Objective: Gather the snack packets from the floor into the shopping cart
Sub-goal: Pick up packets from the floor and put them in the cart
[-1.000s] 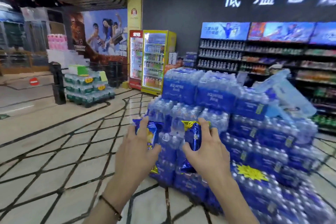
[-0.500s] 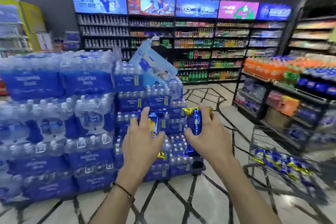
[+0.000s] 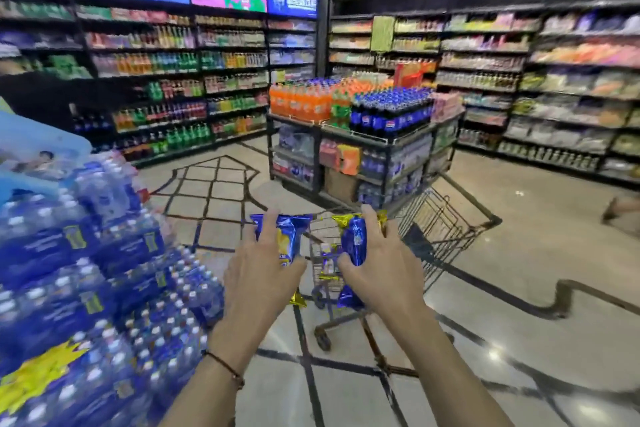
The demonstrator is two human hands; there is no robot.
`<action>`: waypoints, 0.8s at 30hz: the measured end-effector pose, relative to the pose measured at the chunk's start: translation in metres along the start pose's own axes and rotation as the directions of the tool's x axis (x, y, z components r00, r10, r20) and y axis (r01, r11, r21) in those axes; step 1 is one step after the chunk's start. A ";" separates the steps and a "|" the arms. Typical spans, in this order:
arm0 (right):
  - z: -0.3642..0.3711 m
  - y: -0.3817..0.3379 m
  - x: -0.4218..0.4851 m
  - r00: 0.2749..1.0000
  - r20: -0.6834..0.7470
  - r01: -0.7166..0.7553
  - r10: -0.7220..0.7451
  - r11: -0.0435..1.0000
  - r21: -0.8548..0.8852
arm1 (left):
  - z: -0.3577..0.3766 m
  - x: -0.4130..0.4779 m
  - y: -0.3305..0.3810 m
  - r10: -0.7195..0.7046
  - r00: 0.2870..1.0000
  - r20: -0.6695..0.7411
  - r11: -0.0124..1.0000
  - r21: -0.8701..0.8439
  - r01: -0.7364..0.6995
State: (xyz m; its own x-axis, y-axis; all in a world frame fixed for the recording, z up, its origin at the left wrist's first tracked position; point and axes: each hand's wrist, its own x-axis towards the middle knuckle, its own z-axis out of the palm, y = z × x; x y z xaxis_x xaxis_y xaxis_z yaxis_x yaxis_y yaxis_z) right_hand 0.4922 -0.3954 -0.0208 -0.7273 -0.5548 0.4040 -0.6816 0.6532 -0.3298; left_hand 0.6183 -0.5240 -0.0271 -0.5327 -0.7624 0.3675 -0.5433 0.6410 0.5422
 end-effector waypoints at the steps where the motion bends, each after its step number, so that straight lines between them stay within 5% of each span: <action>1: 0.005 0.007 0.015 1.000 -0.001 -0.028 0.028 0.999 -0.019 | 0.014 0.018 0.006 0.029 0.999 0.022 0.999 -0.015 -0.029; 11: 0.041 0.084 0.159 0.968 -0.020 -0.250 0.250 0.963 -0.103 | 0.138 0.190 0.052 0.207 0.969 0.138 0.978 -0.067 -0.199; 24: 0.150 0.260 0.341 0.923 0.105 -0.366 0.370 0.929 -0.052 | 0.348 0.332 0.116 0.096 0.948 0.303 0.994 0.020 -0.107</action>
State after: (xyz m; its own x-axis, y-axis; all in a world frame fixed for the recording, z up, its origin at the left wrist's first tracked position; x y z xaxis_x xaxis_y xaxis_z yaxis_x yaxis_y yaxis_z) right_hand 0.0547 -0.4919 -0.0966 -0.9320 -0.3246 0.1614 -0.3625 0.8369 -0.4102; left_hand 0.1518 -0.6718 -0.1051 -0.7536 -0.6345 0.1715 -0.4962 0.7204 0.4847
